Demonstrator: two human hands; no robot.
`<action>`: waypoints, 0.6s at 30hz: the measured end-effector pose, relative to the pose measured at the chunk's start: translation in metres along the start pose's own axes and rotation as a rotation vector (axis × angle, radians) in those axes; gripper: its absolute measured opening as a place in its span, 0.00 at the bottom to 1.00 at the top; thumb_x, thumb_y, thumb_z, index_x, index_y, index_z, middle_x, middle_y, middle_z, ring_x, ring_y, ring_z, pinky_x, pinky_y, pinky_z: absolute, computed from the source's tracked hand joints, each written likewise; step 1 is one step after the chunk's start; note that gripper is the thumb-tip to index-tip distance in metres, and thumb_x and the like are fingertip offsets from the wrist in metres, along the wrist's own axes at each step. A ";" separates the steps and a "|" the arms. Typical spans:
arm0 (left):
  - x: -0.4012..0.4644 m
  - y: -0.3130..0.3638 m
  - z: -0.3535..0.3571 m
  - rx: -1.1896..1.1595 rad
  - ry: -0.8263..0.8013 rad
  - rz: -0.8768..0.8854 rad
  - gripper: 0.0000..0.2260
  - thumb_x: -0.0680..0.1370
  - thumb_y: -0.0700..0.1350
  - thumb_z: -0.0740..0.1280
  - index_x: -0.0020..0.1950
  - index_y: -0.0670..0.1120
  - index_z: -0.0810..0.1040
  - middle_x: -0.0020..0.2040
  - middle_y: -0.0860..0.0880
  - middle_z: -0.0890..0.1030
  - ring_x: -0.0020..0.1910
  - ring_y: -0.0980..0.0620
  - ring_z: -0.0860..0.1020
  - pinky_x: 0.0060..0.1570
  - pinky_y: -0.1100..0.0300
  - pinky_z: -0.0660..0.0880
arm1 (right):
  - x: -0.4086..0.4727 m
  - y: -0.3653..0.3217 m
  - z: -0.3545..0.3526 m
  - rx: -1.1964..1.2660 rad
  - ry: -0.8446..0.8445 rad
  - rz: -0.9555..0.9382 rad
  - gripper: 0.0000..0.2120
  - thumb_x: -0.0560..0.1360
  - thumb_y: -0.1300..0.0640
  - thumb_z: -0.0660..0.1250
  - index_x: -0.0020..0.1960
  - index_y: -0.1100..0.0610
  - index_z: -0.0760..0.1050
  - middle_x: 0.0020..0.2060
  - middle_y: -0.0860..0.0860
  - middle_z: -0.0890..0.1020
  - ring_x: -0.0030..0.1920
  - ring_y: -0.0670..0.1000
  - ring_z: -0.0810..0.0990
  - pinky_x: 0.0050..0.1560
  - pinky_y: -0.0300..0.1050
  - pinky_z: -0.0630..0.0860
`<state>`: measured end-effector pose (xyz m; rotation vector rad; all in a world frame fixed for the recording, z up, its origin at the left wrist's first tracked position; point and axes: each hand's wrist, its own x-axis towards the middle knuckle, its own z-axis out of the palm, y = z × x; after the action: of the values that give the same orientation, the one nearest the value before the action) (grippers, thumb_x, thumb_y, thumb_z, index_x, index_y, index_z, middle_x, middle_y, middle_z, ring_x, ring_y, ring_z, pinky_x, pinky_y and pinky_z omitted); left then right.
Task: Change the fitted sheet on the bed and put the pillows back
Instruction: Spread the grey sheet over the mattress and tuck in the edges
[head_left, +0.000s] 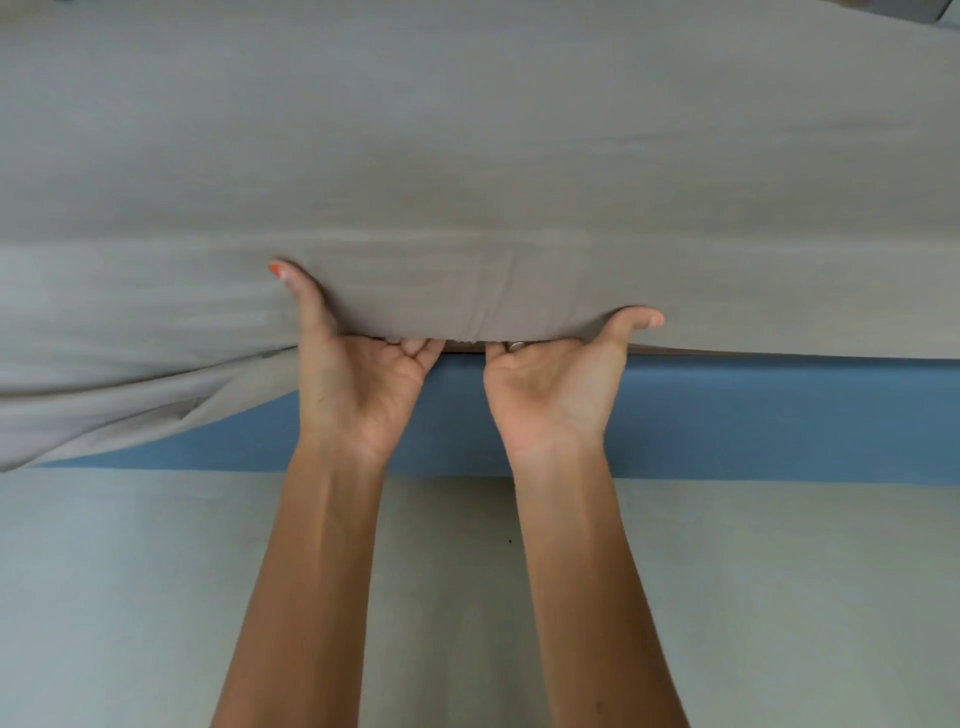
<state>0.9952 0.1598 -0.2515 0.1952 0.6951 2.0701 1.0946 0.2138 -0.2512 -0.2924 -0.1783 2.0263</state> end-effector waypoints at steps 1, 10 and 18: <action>0.002 0.001 -0.001 0.114 0.034 0.000 0.35 0.75 0.70 0.54 0.71 0.45 0.69 0.62 0.42 0.80 0.60 0.43 0.79 0.63 0.45 0.74 | 0.002 0.000 -0.001 -0.038 0.027 -0.014 0.32 0.74 0.28 0.50 0.64 0.49 0.74 0.60 0.49 0.80 0.62 0.51 0.77 0.70 0.50 0.67; 0.008 0.015 -0.006 0.460 0.187 -0.083 0.40 0.72 0.73 0.52 0.71 0.45 0.67 0.53 0.42 0.83 0.48 0.47 0.84 0.48 0.57 0.81 | -0.010 -0.021 -0.007 -0.616 0.262 -0.079 0.22 0.78 0.34 0.48 0.42 0.48 0.71 0.44 0.50 0.81 0.47 0.49 0.82 0.56 0.45 0.79; 0.005 0.012 -0.001 0.459 0.311 -0.075 0.37 0.72 0.72 0.55 0.66 0.44 0.71 0.53 0.40 0.81 0.44 0.45 0.84 0.41 0.58 0.82 | -0.017 -0.024 -0.019 -0.262 0.228 -0.074 0.21 0.78 0.43 0.61 0.54 0.61 0.77 0.52 0.56 0.82 0.52 0.49 0.83 0.62 0.49 0.75</action>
<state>0.9826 0.1583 -0.2465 0.1014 1.3457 1.8610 1.1281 0.2094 -0.2613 -0.6686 -0.3077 1.8798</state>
